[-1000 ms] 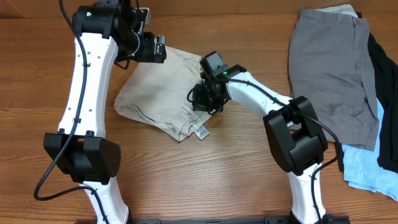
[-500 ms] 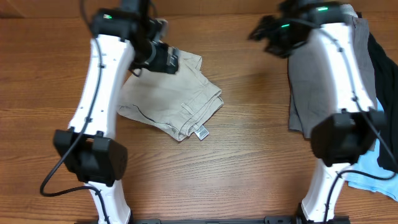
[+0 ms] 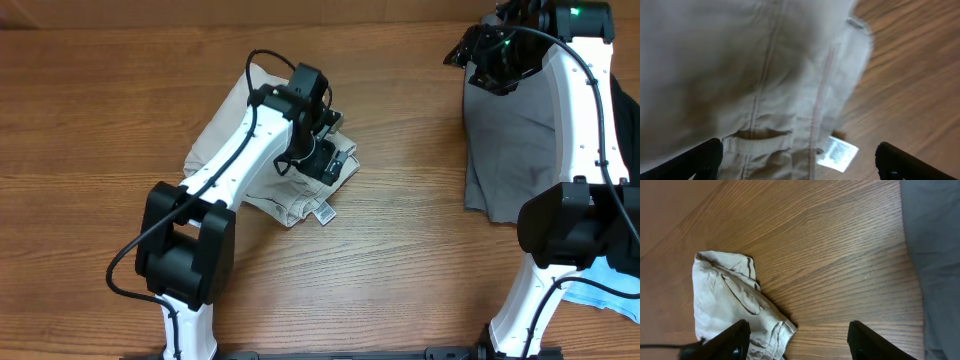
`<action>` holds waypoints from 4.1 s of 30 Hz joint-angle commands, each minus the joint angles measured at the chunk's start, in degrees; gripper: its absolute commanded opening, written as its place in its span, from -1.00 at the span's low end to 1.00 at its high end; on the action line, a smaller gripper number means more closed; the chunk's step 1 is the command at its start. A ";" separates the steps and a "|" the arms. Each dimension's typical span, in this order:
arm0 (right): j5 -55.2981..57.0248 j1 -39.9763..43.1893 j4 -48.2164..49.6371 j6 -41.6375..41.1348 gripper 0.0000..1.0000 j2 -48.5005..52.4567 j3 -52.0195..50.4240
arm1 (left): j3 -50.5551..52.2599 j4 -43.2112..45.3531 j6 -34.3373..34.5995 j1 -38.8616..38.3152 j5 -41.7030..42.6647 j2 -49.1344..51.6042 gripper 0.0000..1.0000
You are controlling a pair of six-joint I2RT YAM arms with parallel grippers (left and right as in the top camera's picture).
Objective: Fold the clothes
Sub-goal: 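Grasp the folded beige shorts with the left gripper, then drag the folded shorts to the upper-left table corner with the left gripper, then release the shorts and lift the left gripper away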
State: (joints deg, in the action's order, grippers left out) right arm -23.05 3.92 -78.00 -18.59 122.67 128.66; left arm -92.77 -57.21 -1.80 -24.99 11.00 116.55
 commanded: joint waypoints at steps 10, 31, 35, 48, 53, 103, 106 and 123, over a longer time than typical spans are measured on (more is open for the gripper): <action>1.60 -0.11 -0.15 1.07 0.34 -0.28 -0.04 | 20.72 16.92 13.77 1.49 -6.56 -0.02 1.00; 1.60 -0.11 -0.55 1.09 0.34 -0.28 -0.04 | 24.26 33.66 12.33 31.30 -19.10 -0.02 0.99; 1.60 -0.11 -0.55 1.09 0.34 -0.28 -0.04 | 24.26 36.28 13.38 34.77 -18.91 -0.02 1.00; 4.37 -0.11 -3.61 1.14 0.36 -0.28 -0.04 | 17.62 43.78 12.02 36.20 -7.76 -3.26 1.00; 5.03 -0.11 -4.22 2.34 0.36 -0.28 -0.04 | 8.63 22.47 11.74 36.35 -9.14 -9.01 1.00; 5.03 -0.11 -6.10 3.80 0.42 -0.28 -0.04 | 2.56 28.02 2.99 41.64 -16.70 19.02 1.00; 5.03 -0.09 -6.14 3.63 0.42 -0.28 -0.04 | 2.56 31.26 2.29 41.64 -16.74 19.10 1.00; 4.55 -0.11 -4.15 3.65 0.52 -0.31 -0.02 | -2.36 34.27 1.01 40.35 -10.49 17.86 1.00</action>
State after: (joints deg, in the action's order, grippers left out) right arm -18.61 3.92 -82.98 -14.96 122.67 128.66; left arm -94.13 -18.92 0.43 16.60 -1.87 130.48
